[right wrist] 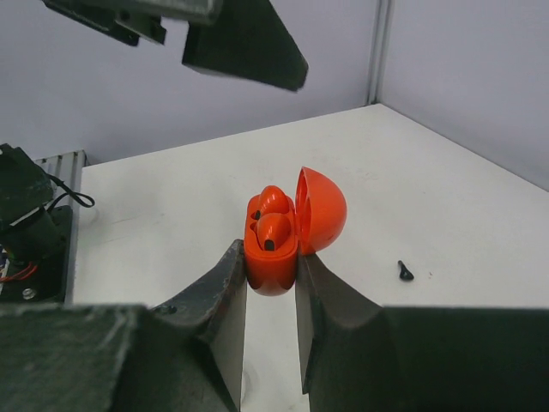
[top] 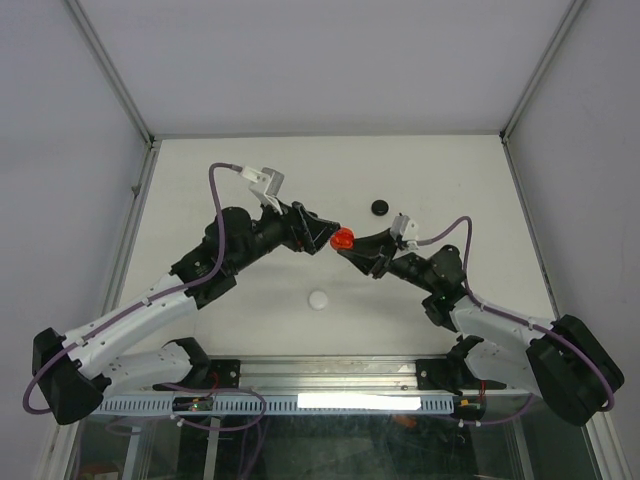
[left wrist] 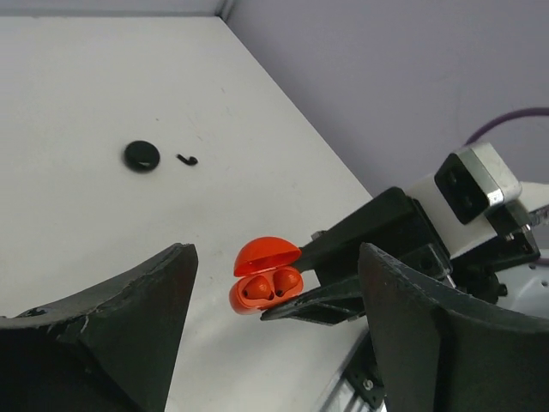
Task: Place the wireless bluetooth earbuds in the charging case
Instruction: Close the charging case.
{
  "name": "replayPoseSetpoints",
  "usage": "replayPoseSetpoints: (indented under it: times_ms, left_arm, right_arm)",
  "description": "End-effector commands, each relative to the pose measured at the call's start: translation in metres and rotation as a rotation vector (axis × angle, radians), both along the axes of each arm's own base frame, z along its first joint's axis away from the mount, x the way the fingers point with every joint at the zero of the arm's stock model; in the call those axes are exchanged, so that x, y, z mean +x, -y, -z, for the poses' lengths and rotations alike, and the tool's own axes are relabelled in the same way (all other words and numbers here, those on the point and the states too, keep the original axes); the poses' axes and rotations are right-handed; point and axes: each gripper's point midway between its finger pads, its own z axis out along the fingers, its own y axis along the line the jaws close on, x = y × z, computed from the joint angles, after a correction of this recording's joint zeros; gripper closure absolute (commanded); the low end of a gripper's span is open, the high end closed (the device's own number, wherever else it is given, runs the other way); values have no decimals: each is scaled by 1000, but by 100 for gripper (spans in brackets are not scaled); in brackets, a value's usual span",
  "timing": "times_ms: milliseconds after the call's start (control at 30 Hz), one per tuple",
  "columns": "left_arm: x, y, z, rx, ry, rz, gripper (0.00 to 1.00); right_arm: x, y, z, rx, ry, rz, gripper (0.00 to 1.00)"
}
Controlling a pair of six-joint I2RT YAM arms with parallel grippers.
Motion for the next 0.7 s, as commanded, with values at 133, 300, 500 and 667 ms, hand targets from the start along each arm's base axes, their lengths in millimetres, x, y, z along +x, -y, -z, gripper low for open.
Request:
replayPoseSetpoints:
  times_ms: [133,300,500,667]
  left_arm:
    - [-28,26,11,-72,-103,344,23]
    - [-34,32,16,-97,-139,438,23]
    - [-43,37,16,-109,-132,513,27]
    - [-50,34,5,-144,-83,553,29]
  right_arm:
    - [-18,-10,-49,77,69,-129,100]
    - [-23,-13,-53,82,49,-174,100]
    - [-26,-16,-50,79,2,-220,100]
    - [-29,-18,-41,65,-45,-260,100]
